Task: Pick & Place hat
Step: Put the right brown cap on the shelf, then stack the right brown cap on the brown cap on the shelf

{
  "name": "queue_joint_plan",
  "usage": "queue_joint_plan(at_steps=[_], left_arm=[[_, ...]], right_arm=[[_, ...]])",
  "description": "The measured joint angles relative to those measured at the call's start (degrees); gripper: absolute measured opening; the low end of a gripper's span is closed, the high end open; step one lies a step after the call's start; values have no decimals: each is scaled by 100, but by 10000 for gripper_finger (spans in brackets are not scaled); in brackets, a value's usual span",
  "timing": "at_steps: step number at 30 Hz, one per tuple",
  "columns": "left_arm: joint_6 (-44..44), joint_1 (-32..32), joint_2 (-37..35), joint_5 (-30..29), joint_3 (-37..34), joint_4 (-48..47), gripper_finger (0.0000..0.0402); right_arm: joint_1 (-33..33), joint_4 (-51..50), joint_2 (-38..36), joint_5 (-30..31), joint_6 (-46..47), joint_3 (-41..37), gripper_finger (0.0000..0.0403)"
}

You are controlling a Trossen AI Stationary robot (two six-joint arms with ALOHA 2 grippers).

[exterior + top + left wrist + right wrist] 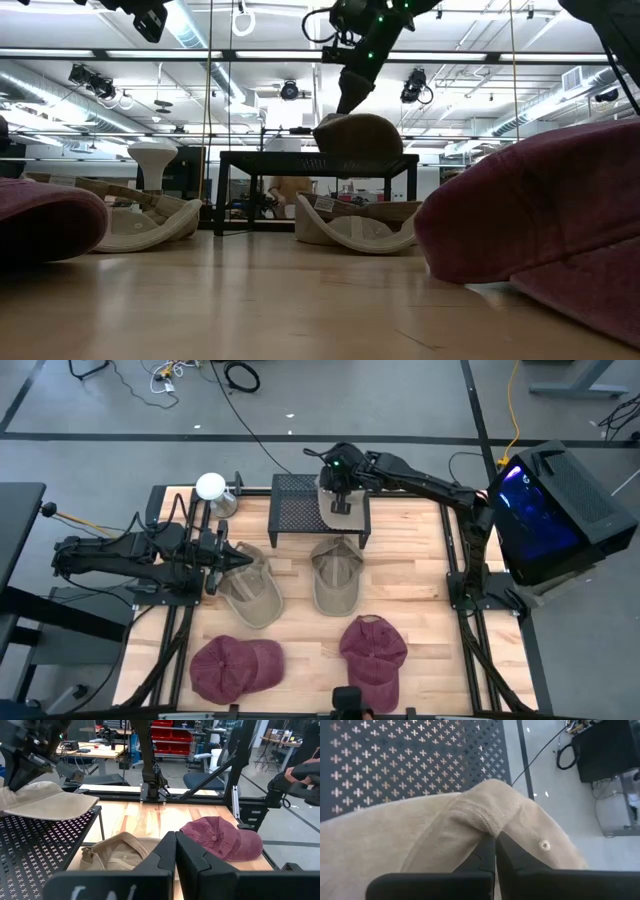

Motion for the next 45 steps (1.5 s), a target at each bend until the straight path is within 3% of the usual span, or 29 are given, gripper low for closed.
queue_joint_plan(at_steps=[9, 31, 45], left_arm=[[2, 0, 2, 0, 0, 1, 14], [1, 1, 2, 0, 0, 1, 14], [-1, -1, 2, 0, 0, 0, 14]], right_arm=[[-56, 236, 7, -16, 224, -410, 0], [-56, 762, 4, -225, 792, -417, 1], [-54, 826, 4, -76, 1181, -417, 92]])
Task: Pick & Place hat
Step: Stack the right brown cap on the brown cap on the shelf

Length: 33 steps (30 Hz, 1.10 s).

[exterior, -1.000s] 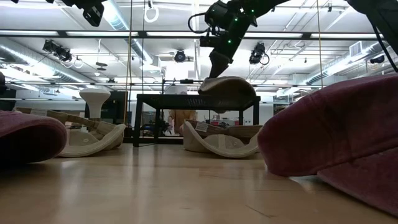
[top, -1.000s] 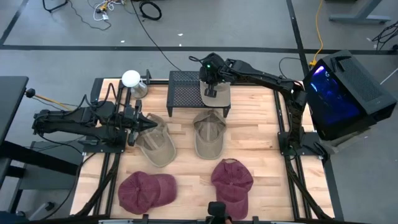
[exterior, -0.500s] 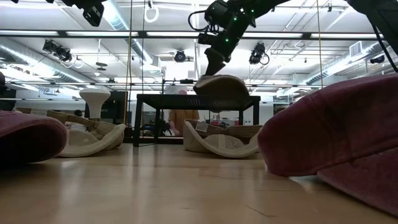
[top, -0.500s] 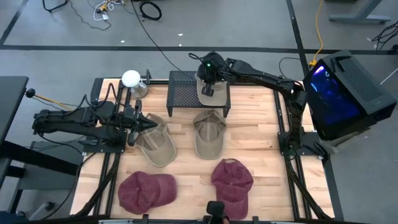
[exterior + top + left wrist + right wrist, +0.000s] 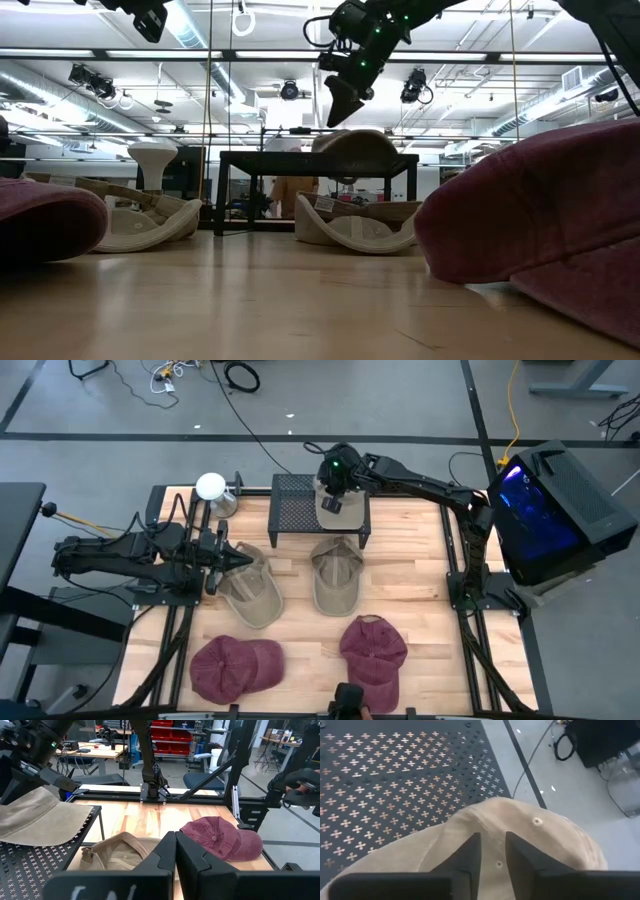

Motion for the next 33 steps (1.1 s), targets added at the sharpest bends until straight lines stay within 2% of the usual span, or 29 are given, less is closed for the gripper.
queue_joint_plan(at_steps=[5, 8, 11, 22, 28, 33], left_arm=[[2, 0, 1, 0, 2, -1, 14], [1, 2, -2, 0, 0, -1, 14], [0, 2, -1, 0, 0, 1, 14], [2, 2, 1, 0, 0, -1, 14], [2, 2, -1, 0, 0, -1, 14], [2, 2, 1, 0, 0, 1, 14]], right_arm=[[11, 0, -35, 188, 376, 0, 115], [31, 2, -147, 31, 493, 0, 121], [61, 0, -287, -169, 508, 0, 120], [402, -606, -746, -310, 525, -56, 112], [673, 311, -1275, -308, 523, -1129, 116], [986, 692, -1961, -350, 624, -2050, 144]])
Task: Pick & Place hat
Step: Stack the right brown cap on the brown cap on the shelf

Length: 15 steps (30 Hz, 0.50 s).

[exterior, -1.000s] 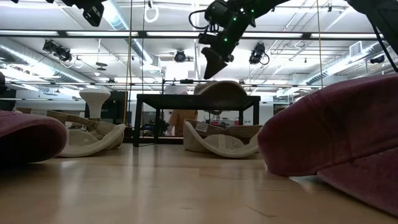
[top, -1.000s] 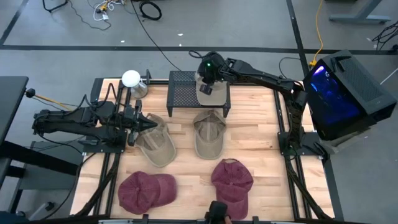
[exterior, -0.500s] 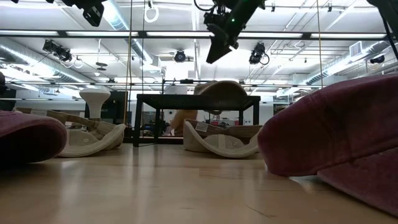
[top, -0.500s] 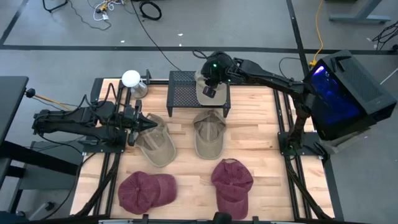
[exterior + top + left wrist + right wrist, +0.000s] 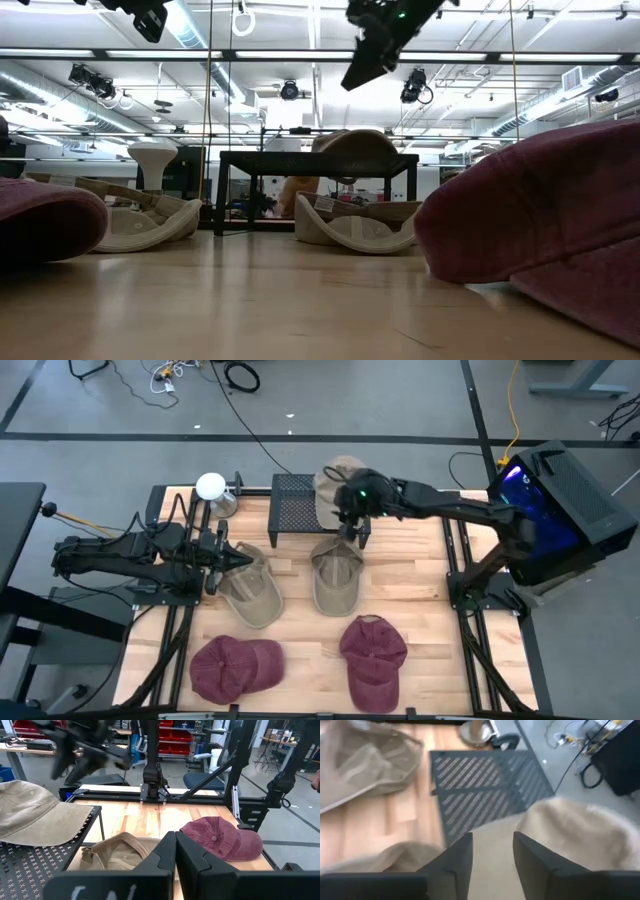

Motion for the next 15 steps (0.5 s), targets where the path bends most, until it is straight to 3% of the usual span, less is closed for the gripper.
queue_joint_plan(at_steps=[7, 15], left_arm=[[0, -2, 0, 0, 0, -2, 14], [0, -2, 0, 0, 0, -2, 14]], right_arm=[[472, -23, -804, 45, 893, -872, 184], [1083, -23, -1125, -221, 2113, -1594, 185]])
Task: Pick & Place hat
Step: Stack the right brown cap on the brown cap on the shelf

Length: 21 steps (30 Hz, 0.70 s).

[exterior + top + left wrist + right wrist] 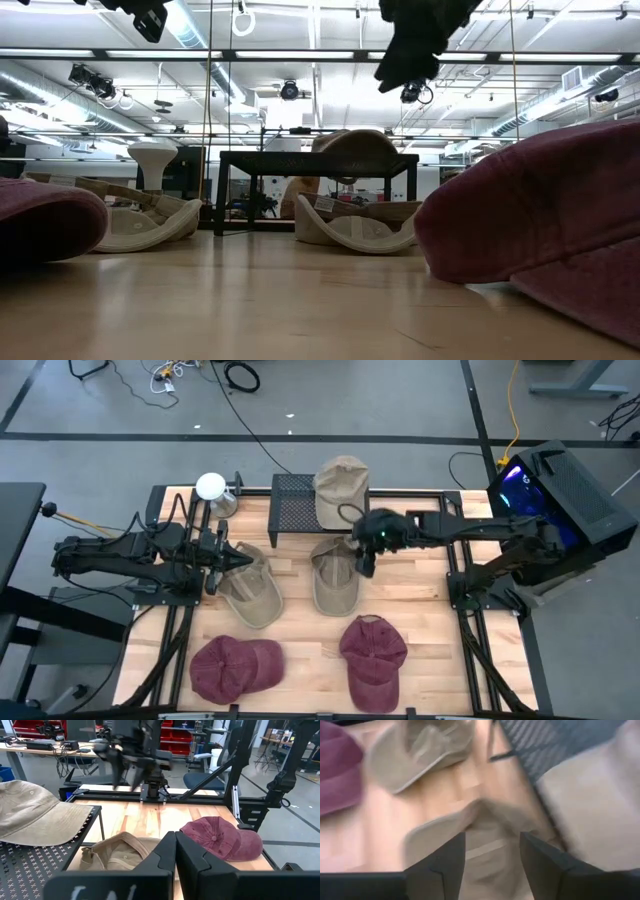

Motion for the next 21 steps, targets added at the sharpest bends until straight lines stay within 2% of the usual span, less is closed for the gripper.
queue_joint_plan(at_steps=[6, 14, 21], left_arm=[[-1, 2, 0, 0, 0, 0, 14], [0, 0, 0, 0, 2, 2, 14], [-2, 0, -1, 0, 0, 1, 14]], right_arm=[[204, 18, 4, -748, 1190, -453, 177], [330, 10, 7, -1182, 2264, -963, 187], [328, 55, 10, -1390, 2663, -1331, 215]])
